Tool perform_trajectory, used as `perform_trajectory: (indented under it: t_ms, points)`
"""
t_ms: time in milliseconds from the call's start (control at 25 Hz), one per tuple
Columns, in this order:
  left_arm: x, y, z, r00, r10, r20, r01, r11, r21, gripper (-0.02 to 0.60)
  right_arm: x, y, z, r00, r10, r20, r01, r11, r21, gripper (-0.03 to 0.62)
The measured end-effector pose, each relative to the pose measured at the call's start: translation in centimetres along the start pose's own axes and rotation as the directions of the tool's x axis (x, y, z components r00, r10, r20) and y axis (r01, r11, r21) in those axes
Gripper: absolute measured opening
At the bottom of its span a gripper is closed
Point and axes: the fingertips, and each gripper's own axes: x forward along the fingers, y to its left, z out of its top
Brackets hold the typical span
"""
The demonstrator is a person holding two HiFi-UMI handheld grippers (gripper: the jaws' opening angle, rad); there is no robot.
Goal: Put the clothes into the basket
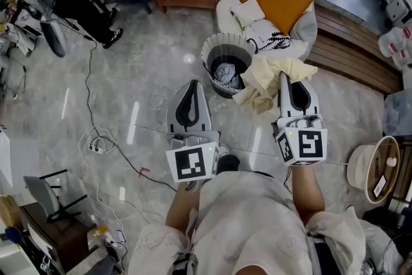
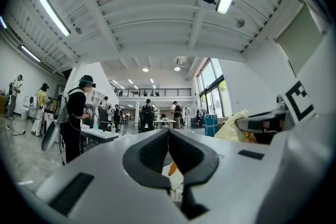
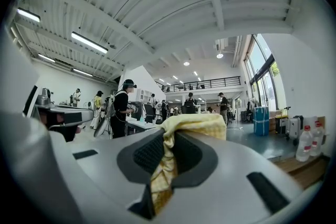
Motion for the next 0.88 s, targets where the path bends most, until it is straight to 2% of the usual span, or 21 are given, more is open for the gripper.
perform_trajectory:
  t_ms: [320,440,680,880]
  points:
    - [3.1,4.0,-1.1,0.999,-0.03,-0.01,0.03,0.999,-0.026,0.005,4.9,2.6,-1.5,0.998,-0.015,-0.057,0.014,1.0,-0.015,0.018]
    - [4.0,4.4,-1.6,1.0,-0.022,-0.019,0.022,0.999,-0.041,0.005,6.1,2.5,-2.4,0.997,-0.009,-0.08,0.007,1.0,-0.017,0.02]
    - [7.2,5.3,-2.8,1.0,-0.008,-0.024,0.007,1.0,-0.026,0.005,9.9,1.9,-3.8,0.996,0.017,-0.085,-0.018,1.0,-0.006,0.02]
    - [11.0,5.6,-2.5,0.999,-0.011,0.038,0.012,1.0,-0.027,0.005,14.6,0.7,-5.1,0.993,0.068,-0.096,-0.068,0.998,0.0,0.02]
